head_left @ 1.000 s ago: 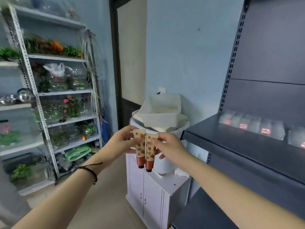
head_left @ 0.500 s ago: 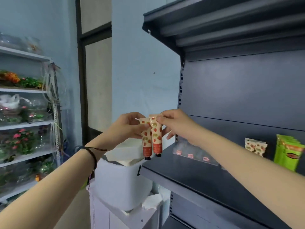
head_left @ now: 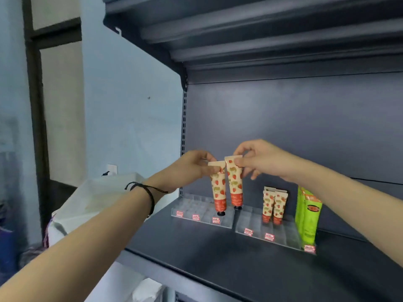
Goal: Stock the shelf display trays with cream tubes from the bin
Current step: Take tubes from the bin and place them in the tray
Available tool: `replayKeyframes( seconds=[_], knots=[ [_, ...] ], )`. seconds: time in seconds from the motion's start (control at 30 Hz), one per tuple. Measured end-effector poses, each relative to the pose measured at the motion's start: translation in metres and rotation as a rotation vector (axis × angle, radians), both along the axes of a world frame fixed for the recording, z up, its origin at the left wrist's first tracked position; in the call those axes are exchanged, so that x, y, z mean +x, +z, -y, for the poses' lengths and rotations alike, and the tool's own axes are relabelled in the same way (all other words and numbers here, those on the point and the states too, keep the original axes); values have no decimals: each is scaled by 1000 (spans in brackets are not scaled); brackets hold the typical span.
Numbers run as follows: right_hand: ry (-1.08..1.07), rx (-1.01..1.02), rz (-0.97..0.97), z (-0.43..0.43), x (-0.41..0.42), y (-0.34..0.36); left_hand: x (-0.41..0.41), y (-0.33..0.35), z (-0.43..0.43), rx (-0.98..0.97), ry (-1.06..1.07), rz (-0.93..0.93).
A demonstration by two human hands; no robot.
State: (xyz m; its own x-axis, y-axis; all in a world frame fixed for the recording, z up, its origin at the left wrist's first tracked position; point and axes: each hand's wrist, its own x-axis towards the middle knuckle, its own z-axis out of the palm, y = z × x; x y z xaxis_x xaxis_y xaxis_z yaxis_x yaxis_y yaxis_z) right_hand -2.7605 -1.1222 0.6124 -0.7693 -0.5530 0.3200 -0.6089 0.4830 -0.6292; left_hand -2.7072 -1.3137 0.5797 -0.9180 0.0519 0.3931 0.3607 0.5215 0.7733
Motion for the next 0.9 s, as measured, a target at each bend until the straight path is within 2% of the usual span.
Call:
replayKeyframes(
  seconds=[0.2, 0.3, 0.5, 0.9],
  knots=[
    [-130, 142, -34, -45, -39, -9, -57, -16, -38, -81, -108, 44],
    [-172, 256, -116, -61, -54, -15, -83, -28, -56, -90, -126, 59],
    [-208, 482, -275, -76, -78, -27, -126, -42, -82, -135, -72, 64],
    [-391, 713, -344, -83, -125, -51, -185, -72, -99, -186, -57, 122]
  ],
)
